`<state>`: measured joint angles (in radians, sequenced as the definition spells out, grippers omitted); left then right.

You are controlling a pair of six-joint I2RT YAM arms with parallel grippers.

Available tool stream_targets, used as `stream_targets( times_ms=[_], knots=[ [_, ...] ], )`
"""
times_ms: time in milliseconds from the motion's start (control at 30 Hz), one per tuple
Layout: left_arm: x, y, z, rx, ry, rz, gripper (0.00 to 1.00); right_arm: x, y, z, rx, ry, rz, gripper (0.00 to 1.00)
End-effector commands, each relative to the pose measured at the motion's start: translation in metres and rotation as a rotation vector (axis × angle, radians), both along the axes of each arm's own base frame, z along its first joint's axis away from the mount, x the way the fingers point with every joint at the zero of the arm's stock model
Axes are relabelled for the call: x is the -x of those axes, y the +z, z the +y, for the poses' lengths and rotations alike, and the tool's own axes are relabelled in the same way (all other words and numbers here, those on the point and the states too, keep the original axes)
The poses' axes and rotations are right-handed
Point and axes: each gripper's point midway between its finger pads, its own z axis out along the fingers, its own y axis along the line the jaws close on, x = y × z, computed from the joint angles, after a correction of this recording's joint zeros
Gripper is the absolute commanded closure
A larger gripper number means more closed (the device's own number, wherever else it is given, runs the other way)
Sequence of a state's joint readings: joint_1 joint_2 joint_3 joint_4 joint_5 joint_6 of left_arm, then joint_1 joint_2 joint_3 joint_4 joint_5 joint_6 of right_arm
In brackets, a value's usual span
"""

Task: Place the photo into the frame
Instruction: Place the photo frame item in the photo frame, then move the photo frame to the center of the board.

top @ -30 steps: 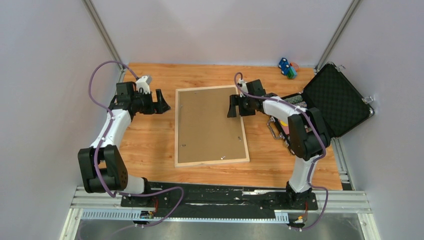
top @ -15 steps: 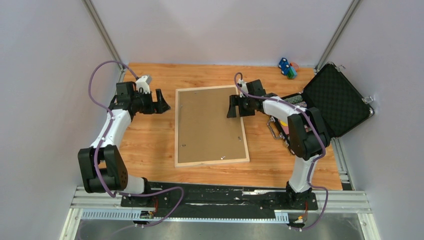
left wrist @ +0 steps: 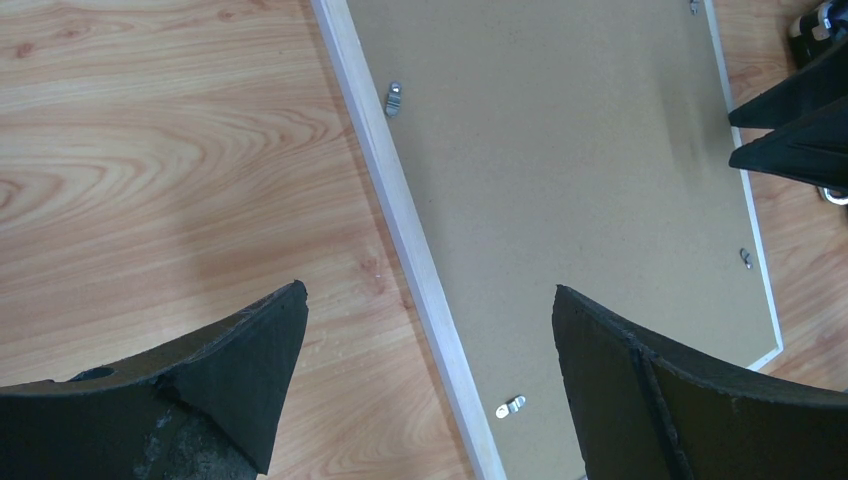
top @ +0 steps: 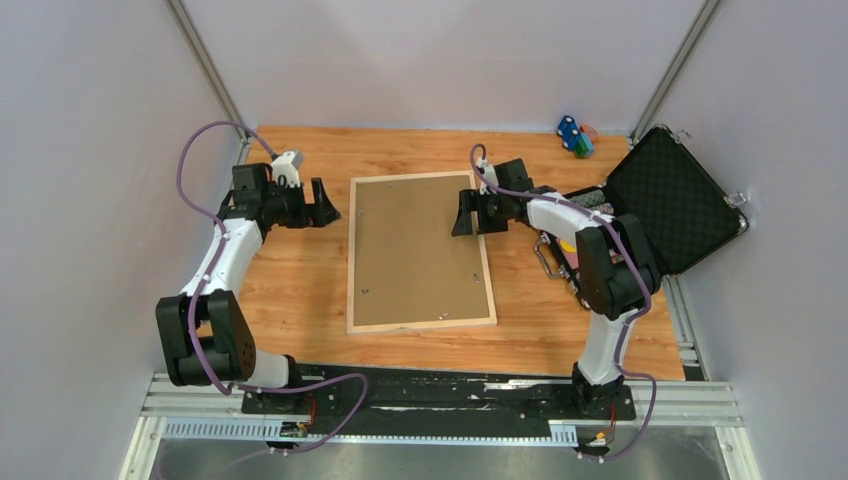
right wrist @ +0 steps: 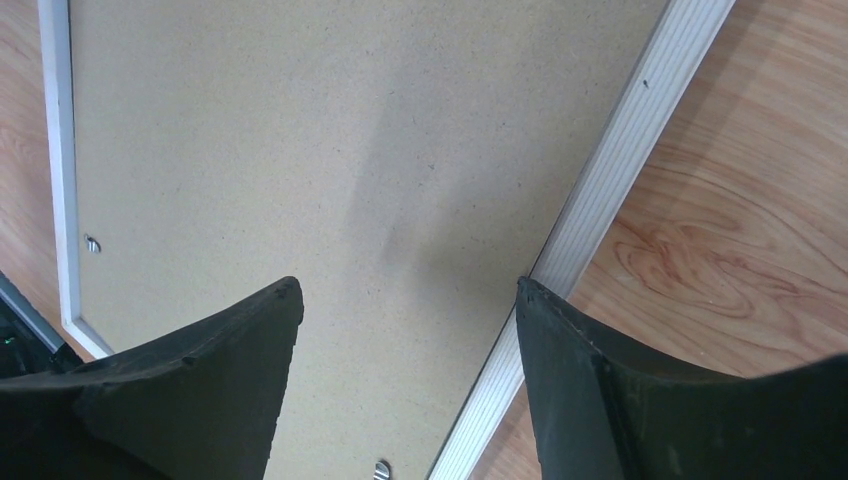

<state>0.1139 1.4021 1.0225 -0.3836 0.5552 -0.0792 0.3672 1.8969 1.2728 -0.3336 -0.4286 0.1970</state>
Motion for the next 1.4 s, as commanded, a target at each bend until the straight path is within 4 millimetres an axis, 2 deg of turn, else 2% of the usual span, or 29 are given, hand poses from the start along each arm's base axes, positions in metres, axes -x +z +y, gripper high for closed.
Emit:
stream_targets(
  times_ms=[0,367,633,833,900,1000,1167,1367],
  knots=[
    [-0.002,0.011,0.003,-0.021,-0.008,-0.059,0.00,0.004,0.004,0.013,-0.059,0.038,0.018,0.25],
    [-0.002,0.010,0.003,-0.021,-0.008,-0.056,0.00,-0.007,0.001,0.003,0.031,0.010,-0.030,0.25],
    [-0.003,0.007,0.004,-0.025,-0.001,-0.049,0.00,-0.018,0.028,0.001,0.040,0.005,-0.121,0.24],
    [-0.003,0.000,0.007,-0.030,0.014,-0.006,0.00,-0.036,0.044,-0.012,0.122,-0.014,-0.227,0.25],
    [-0.003,0.000,0.007,-0.030,0.014,-0.003,0.00,-0.044,0.040,-0.018,0.162,-0.022,-0.249,0.25],
    [-0.003,0.001,0.007,-0.033,0.010,-0.014,0.00,-0.053,0.025,-0.026,0.214,-0.035,-0.249,0.25],
    [-0.002,0.004,0.007,-0.036,0.007,-0.028,0.00,-0.060,0.004,-0.031,0.245,-0.041,-0.229,0.29],
    [-0.003,0.002,0.007,-0.037,0.008,-0.021,0.00,-0.061,-0.009,-0.030,0.236,-0.037,-0.201,0.42]
  ],
)
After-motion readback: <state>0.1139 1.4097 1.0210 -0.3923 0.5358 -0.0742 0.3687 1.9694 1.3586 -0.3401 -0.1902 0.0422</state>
